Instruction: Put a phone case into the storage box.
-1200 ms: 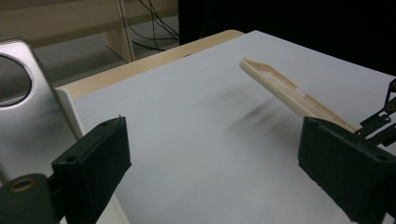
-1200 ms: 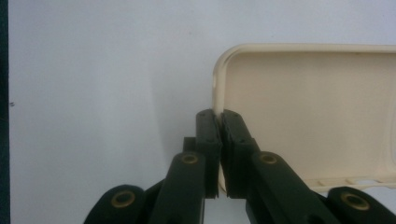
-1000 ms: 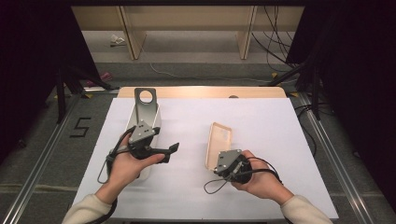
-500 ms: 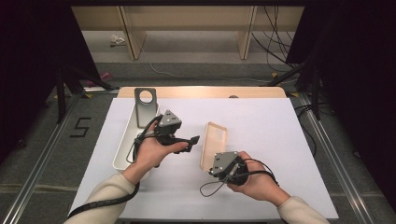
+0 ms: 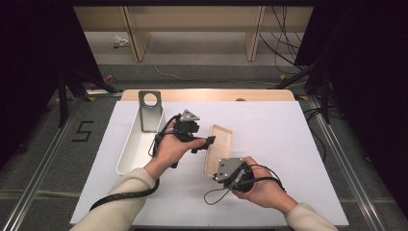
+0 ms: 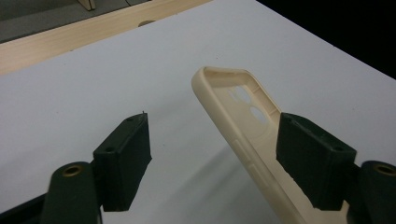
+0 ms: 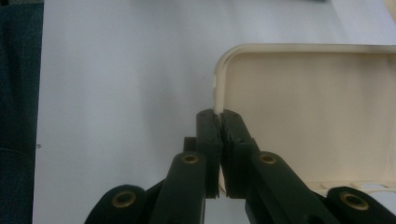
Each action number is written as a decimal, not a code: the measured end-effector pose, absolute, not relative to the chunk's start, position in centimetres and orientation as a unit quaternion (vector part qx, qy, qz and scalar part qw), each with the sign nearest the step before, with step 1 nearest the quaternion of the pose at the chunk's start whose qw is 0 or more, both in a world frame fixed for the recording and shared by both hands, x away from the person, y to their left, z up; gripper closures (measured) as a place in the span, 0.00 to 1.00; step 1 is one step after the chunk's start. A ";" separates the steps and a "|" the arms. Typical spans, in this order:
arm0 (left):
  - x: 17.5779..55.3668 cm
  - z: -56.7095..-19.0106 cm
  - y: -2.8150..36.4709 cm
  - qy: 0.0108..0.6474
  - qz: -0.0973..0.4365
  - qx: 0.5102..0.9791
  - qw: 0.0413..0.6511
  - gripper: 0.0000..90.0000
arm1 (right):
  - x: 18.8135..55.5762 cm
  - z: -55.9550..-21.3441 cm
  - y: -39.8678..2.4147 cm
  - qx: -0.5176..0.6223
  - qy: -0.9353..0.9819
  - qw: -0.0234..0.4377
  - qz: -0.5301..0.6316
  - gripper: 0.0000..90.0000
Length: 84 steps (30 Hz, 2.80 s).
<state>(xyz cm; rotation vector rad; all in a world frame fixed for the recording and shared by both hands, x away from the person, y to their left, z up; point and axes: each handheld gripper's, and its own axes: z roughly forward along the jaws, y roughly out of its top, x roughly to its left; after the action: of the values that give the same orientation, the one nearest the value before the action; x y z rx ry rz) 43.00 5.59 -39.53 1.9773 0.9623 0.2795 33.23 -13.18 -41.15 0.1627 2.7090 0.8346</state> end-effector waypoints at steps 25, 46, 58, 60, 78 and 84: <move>44.5 -39.2 4.3 0.437 0.071 0.783 0.436 0.76 | 32.7 -41.0 -12.7 0.042 0.943 0.158 0.290 0.97; 43.5 -37.2 3.3 0.446 0.035 0.760 0.472 0.91 | 32.8 -41.5 -12.4 0.046 0.947 0.153 0.279 0.98; 43.2 -36.3 3.5 0.399 0.073 0.767 0.497 0.92 | 33.4 -41.6 -13.2 0.083 0.928 0.185 0.313 0.65; 43.2 -36.3 3.9 0.387 0.092 0.770 0.498 0.92 | 33.7 -41.5 -13.5 0.098 0.921 0.190 0.326 0.55; 42.8 -34.9 8.5 0.384 0.148 0.742 0.530 0.92 | 35.0 -41.0 -17.0 0.217 0.874 0.180 0.396 0.22; 42.7 -34.3 9.8 0.385 0.157 0.735 0.535 0.92 | 35.1 -40.9 -17.7 0.237 0.863 0.185 0.406 0.19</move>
<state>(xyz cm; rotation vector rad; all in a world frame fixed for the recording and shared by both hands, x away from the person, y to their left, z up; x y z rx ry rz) 42.66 9.85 -34.32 1.7516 0.9165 0.3747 35.15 -17.74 -40.90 0.6669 2.4322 1.1448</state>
